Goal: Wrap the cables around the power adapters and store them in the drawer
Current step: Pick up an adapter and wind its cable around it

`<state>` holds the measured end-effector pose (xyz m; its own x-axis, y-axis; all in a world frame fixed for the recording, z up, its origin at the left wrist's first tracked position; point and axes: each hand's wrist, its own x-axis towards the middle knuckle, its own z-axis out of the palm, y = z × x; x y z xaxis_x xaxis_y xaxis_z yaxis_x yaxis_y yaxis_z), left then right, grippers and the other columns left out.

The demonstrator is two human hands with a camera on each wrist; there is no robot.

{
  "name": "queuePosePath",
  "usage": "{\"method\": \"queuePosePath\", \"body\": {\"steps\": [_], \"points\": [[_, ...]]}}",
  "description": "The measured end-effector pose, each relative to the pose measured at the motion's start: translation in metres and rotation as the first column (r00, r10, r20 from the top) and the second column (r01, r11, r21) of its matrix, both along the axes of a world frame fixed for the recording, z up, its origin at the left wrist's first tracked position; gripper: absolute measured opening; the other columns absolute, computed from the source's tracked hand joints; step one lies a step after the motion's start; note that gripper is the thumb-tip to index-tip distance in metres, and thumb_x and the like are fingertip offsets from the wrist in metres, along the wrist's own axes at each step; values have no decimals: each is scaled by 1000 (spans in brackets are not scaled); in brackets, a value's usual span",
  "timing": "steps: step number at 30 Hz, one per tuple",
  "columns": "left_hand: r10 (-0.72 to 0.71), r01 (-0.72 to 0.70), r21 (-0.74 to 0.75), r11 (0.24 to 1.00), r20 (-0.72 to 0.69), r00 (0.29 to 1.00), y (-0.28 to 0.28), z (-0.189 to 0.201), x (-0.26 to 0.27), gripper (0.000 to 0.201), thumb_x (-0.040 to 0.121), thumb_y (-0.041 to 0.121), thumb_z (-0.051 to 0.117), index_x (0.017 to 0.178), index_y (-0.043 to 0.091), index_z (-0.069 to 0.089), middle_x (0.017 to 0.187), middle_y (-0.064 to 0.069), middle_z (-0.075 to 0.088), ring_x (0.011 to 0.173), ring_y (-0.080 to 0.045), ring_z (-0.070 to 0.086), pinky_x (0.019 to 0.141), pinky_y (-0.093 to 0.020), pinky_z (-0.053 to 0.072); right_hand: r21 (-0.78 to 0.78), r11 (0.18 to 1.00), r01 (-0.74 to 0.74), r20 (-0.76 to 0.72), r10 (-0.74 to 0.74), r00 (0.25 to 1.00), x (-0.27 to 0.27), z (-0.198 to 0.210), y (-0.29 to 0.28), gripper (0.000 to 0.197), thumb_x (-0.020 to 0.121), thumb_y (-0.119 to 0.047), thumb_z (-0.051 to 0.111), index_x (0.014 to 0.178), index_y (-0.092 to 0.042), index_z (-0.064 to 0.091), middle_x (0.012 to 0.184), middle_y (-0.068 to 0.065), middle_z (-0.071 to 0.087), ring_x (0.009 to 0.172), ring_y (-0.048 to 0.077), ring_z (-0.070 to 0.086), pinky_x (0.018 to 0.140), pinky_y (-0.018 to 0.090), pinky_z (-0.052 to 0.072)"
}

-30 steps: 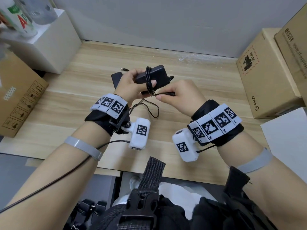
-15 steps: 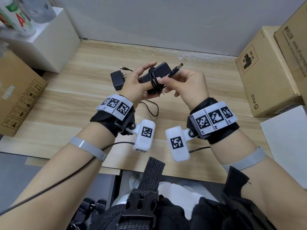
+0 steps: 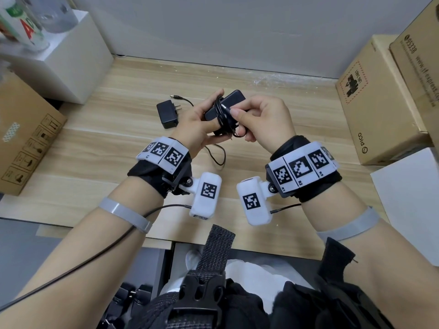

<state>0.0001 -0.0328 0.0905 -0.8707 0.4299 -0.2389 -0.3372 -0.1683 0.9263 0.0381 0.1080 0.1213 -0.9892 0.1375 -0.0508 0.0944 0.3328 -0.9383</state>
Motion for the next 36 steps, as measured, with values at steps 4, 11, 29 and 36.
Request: {"method": "queuePosePath", "body": {"steps": [4,11,29,36], "points": [[0,0,-23,1000,-12,1000,0,0,1,66,86,-14,48,139,23,37,108,-3,55,98,-22,55,82,-35,55,74,997,-28,24,26,999,0,2,1,13,86,-18,62,76,-26,65,50,-2,56,36,6,45,42,14,37],[-22,15,-121,993,-56,998,4,0,4,65,87,-11,49,141,22,35,106,5,57,95,-18,56,87,-39,51,175,983,-62,50,54,997,-3,1,1,18,87,-8,55,81,-22,65,59,-1,57,46,10,53,48,19,45],[-90,22,-360,933,-173,981,8,-5,7,46,80,-15,54,114,14,43,80,-3,54,66,-15,61,64,-31,58,713,630,-307,144,297,944,1,4,-15,29,96,-27,41,122,-14,43,107,14,60,93,33,56,70,31,36],[-72,40,-292,956,-99,993,6,-10,6,39,81,-16,55,110,8,44,75,-2,54,55,-3,63,62,-29,58,730,608,-312,181,268,946,-7,7,-11,25,97,-30,33,111,-11,42,92,12,64,80,34,60,72,37,48]]}}
